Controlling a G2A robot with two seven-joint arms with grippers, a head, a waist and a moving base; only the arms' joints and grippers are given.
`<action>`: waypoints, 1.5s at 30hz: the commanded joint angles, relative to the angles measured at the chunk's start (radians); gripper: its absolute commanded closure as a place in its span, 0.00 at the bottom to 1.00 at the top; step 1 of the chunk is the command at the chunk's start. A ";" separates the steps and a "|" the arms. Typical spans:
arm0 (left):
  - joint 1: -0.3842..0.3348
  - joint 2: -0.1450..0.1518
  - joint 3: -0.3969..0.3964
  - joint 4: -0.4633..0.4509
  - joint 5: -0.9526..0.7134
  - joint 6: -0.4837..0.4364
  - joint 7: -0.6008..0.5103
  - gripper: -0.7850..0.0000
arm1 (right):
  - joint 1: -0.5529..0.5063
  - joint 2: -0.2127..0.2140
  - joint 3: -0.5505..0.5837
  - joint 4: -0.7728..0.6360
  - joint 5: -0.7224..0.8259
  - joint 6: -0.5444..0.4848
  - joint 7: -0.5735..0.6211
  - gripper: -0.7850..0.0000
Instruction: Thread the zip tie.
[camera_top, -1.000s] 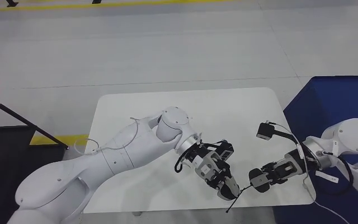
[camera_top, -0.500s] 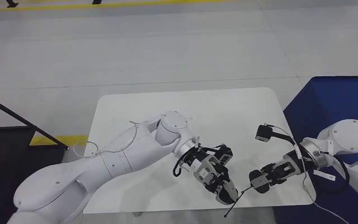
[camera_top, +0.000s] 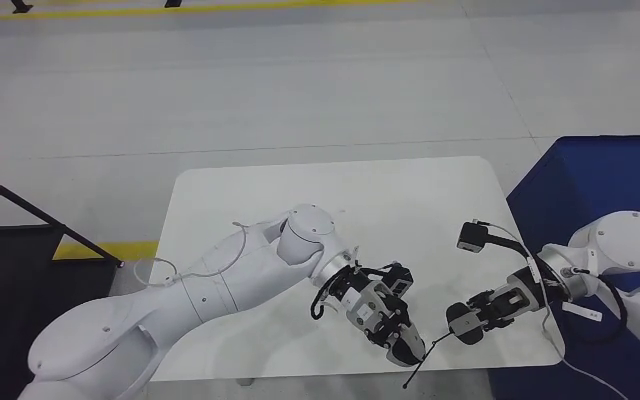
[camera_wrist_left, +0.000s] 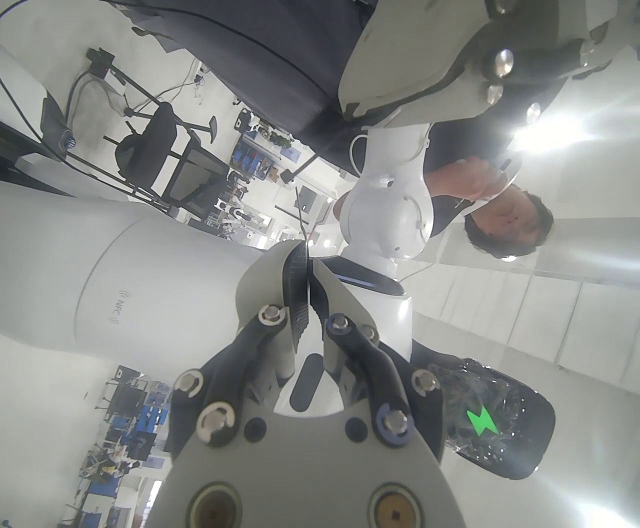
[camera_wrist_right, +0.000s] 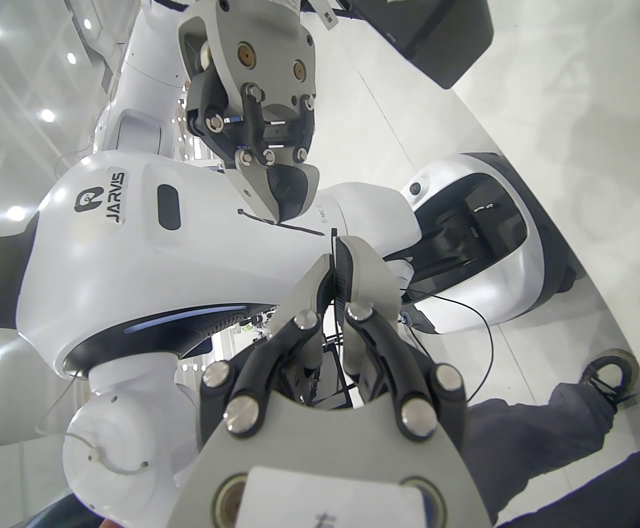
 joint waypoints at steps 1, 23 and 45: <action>-0.006 -0.001 0.000 0.005 0.002 -0.002 -0.002 1.00 | 0.000 0.000 0.000 0.000 0.000 0.000 0.000 1.00; 0.000 -0.012 0.000 0.019 -0.003 0.000 0.000 1.00 | 0.000 0.000 0.000 0.000 0.000 0.000 0.000 1.00; 0.006 -0.008 0.000 0.014 -0.001 -0.002 -0.002 1.00 | 0.000 0.000 0.000 0.000 0.000 0.000 0.000 1.00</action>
